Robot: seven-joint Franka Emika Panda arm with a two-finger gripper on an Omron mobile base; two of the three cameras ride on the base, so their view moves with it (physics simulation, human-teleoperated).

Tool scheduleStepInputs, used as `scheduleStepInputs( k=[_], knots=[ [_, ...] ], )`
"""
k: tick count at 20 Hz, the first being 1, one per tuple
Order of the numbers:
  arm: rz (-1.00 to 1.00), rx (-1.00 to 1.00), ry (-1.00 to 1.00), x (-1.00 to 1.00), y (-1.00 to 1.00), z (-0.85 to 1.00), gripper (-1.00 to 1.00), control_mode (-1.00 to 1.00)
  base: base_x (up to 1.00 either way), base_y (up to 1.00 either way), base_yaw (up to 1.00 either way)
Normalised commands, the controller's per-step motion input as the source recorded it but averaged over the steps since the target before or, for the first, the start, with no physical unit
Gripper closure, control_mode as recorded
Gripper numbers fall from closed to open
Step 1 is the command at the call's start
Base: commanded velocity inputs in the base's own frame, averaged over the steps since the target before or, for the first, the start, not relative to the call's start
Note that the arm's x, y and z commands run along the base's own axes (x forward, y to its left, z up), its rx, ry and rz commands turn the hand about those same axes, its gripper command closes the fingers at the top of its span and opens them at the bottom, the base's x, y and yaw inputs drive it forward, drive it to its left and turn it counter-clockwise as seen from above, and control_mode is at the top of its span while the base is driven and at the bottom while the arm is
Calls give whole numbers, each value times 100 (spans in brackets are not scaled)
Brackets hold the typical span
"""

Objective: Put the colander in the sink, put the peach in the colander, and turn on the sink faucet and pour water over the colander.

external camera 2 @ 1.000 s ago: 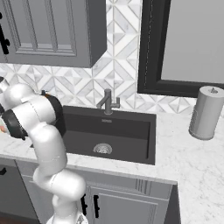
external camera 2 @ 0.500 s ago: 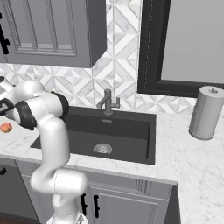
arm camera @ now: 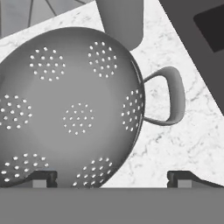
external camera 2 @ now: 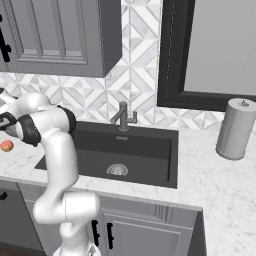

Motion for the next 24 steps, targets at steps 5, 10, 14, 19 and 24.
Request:
scheduleStepInputs(
  k=[5, 10, 14, 19, 24],
  knots=[
    [0, 1, 0, 17, 0, -35, -100, -100, 0, 0, 0],
    [0, 2, 0, 9, 0, -29, -100, -100, 0, 0, 0],
    [0, 1, 0, 9, 0, -28, -100, -100, 0, 0, 0],
    [0, 1, 0, 11, 0, -24, -100, -100, 0, 0, 0],
    [0, 0, 0, 15, 0, -21, 100, -100, 0, 0, 0]
  ],
)
